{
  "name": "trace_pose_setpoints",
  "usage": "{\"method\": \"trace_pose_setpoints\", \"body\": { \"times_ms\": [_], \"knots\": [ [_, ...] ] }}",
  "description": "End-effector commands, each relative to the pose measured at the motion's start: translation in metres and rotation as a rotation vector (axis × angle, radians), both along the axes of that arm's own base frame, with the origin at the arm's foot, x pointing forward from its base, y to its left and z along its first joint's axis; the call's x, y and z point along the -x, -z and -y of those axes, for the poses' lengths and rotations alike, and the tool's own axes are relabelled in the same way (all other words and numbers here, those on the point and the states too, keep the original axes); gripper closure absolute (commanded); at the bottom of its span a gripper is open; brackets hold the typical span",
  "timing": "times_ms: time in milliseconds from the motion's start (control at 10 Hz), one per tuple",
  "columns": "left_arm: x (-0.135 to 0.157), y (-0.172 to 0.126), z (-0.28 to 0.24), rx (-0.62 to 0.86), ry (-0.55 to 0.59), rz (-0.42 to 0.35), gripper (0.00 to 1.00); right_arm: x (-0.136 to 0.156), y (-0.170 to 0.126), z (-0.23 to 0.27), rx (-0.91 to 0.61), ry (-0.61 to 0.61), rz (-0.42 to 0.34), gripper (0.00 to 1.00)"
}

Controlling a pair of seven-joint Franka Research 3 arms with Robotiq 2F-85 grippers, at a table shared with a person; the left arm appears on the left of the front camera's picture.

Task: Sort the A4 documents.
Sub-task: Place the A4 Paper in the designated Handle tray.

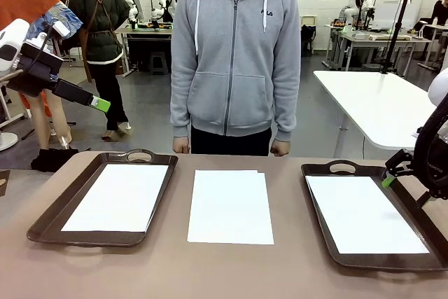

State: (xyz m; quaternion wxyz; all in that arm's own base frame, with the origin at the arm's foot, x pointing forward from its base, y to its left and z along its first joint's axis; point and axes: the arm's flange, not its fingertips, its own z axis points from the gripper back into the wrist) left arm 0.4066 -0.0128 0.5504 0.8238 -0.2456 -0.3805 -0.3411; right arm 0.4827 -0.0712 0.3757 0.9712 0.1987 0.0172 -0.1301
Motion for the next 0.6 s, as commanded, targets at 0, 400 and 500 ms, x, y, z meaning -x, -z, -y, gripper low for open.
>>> {"method": "trace_pose_setpoints", "body": {
  "times_ms": [0, 400, 500],
  "knots": [
    [-0.0003, -0.0001, -0.0007, 0.010, 0.002, 0.001, 0.00, -0.0021, 0.0003, 0.0015, -0.011, -0.011, 0.002, 0.00],
    [-0.0003, -0.0001, -0.0007, 0.010, 0.002, 0.001, 0.00, -0.0021, 0.0003, 0.0015, -0.011, -0.011, 0.002, 0.00],
    [-0.0003, -0.0001, -0.0007, 0.010, 0.002, 0.001, 0.00, -0.0021, 0.0003, 0.0015, -0.011, -0.011, 0.002, 0.00]
  ]
}}
